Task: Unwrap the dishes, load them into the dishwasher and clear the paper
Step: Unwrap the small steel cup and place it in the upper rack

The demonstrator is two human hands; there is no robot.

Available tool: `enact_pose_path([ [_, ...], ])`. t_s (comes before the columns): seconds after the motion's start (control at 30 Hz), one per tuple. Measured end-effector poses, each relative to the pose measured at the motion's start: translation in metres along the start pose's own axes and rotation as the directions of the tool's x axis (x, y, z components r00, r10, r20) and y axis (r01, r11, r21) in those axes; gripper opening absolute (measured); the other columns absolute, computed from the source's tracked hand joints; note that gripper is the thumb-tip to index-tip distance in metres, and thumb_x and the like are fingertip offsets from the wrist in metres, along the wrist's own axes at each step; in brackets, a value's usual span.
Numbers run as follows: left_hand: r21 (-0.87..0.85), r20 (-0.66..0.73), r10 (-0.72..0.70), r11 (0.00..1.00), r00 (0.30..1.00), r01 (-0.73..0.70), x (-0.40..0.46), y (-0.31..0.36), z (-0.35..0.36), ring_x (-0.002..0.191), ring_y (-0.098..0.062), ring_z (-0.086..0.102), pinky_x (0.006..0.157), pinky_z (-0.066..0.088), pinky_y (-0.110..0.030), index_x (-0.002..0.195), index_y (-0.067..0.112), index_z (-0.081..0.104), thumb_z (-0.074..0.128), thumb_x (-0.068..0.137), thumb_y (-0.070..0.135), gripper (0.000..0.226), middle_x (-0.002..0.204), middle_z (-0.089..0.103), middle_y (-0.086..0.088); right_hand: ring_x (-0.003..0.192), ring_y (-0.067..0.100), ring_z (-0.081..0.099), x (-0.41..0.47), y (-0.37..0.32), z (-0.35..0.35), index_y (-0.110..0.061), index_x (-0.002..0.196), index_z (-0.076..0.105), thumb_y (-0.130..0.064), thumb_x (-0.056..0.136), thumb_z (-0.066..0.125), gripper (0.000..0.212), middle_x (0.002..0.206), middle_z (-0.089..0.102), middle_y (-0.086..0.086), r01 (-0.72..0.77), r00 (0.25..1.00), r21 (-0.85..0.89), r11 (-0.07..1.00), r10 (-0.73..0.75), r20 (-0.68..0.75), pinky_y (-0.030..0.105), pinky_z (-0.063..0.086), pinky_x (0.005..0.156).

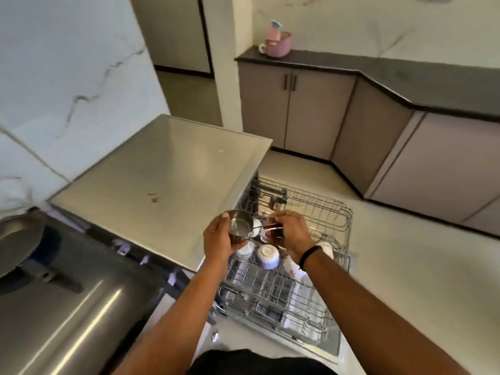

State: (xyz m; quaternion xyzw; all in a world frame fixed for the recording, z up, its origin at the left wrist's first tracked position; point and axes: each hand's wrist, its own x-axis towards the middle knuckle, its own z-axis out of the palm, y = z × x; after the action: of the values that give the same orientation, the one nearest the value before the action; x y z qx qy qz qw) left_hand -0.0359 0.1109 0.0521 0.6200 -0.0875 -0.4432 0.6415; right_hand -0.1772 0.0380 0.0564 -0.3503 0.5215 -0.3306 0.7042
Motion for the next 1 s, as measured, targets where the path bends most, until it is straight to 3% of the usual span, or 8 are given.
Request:
enact_pose_path([
  [0.17, 0.176, 0.083, -0.073, 0.983, 0.994, 0.057, 0.018, -0.028, 0.038, 0.094, -0.038, 0.068, 0.054, 0.062, -0.035, 0.113, 0.010, 0.065, 0.058, 0.102, 0.025, 0.020, 0.113, 0.064, -0.024, 0.057, 0.029, 0.064, 0.017, 0.002, -0.046, -0.003, 0.091, 0.061, 0.006, 0.099, 0.038, 0.026, 0.079, 0.071, 0.023, -0.013, 0.995, 0.186, 0.982, 0.030, -0.093, 0.036, 0.058, 0.057],
  [0.3, 0.302, 0.142, -0.104, 0.952, 0.984, 0.057, 0.046, -0.049, 0.064, 0.081, -0.031, 0.070, 0.055, 0.062, -0.035, 0.106, 0.009, 0.069, 0.062, 0.099, 0.023, 0.017, 0.111, 0.068, -0.029, 0.059, 0.028, 0.065, 0.039, 0.001, -0.075, -0.001, 0.098, 0.057, 0.001, 0.104, 0.040, 0.018, 0.078, 0.073, 0.022, -0.021, 0.978, 0.263, 0.965, 0.074, -0.195, 0.036, 0.060, 0.056],
  [0.4, 0.339, 0.164, -0.161, 0.936, 0.973, 0.098, 0.066, -0.059, 0.083, 0.081, -0.028, 0.070, 0.060, 0.063, -0.036, 0.104, 0.013, 0.071, 0.065, 0.097, 0.021, 0.012, 0.107, 0.071, -0.022, 0.063, 0.027, 0.068, 0.059, 0.000, -0.092, 0.003, 0.105, 0.057, -0.003, 0.104, 0.043, 0.016, 0.084, 0.074, 0.023, -0.043, 0.956, 0.282, 0.958, 0.121, -0.267, 0.036, 0.061, 0.059],
  [0.53, 0.338, 0.229, -0.262, 0.925, 0.937, 0.176, 0.096, -0.071, 0.113, 0.072, -0.024, 0.071, 0.054, 0.061, -0.032, 0.114, 0.007, 0.067, 0.065, 0.097, 0.018, 0.020, 0.096, 0.071, -0.016, 0.066, 0.026, 0.069, 0.093, 0.000, -0.108, 0.012, 0.112, 0.060, -0.003, 0.103, 0.042, 0.025, 0.086, 0.075, 0.022, -0.084, 0.911, 0.302, 0.949, 0.196, -0.362, 0.035, 0.061, 0.062],
  [0.67, 0.404, 0.281, -0.352, 0.887, 0.893, 0.223, 0.134, -0.088, 0.140, 0.076, -0.022, 0.072, 0.073, 0.062, -0.044, 0.113, 0.014, 0.067, 0.064, 0.098, 0.015, 0.016, 0.096, 0.070, -0.004, 0.067, 0.029, 0.070, 0.130, 0.004, -0.121, 0.013, 0.116, 0.059, -0.003, 0.102, 0.042, 0.027, 0.086, 0.075, 0.024, -0.099, 0.856, 0.354, 0.930, 0.261, -0.447, 0.037, 0.062, 0.063],
  [0.83, 0.529, 0.338, -0.393, 0.831, 0.855, 0.173, 0.182, -0.118, 0.176, 0.095, -0.024, 0.072, 0.063, 0.061, -0.027, 0.135, 0.008, 0.059, 0.074, 0.088, 0.009, 0.049, 0.123, 0.068, -0.013, 0.068, 0.031, 0.068, 0.171, 0.003, -0.140, 0.010, 0.105, 0.063, 0.000, 0.100, 0.044, 0.022, 0.085, 0.072, 0.024, -0.080, 0.810, 0.391, 0.917, 0.288, -0.510, 0.041, 0.063, 0.072],
  [0.9, 0.576, 0.352, -0.408, 0.804, 0.842, 0.149, 0.198, -0.133, 0.191, 0.103, -0.027, 0.070, 0.067, 0.062, -0.029, 0.137, 0.009, 0.058, 0.082, 0.082, 0.015, 0.061, 0.128, 0.065, -0.015, 0.067, 0.030, 0.067, 0.189, 0.002, -0.151, 0.006, 0.095, 0.064, 0.001, 0.100, 0.045, 0.021, 0.082, 0.072, 0.023, -0.081, 0.786, 0.407, 0.910, 0.309, -0.536, 0.041, 0.062, 0.072],
  [1.0, 0.667, 0.403, -0.410, 0.744, 0.819, 0.044, 0.214, -0.154, 0.212, 0.107, -0.023, 0.066, 0.074, 0.063, -0.033, 0.139, 0.015, 0.055, 0.091, 0.069, 0.026, 0.080, 0.127, 0.062, -0.003, 0.066, 0.030, 0.066, 0.218, 0.007, -0.169, 0.003, 0.087, 0.064, 0.001, 0.100, 0.045, 0.023, 0.078, 0.071, 0.021, -0.080, 0.758, 0.441, 0.894, 0.342, -0.555, 0.043, 0.062, 0.077],
])
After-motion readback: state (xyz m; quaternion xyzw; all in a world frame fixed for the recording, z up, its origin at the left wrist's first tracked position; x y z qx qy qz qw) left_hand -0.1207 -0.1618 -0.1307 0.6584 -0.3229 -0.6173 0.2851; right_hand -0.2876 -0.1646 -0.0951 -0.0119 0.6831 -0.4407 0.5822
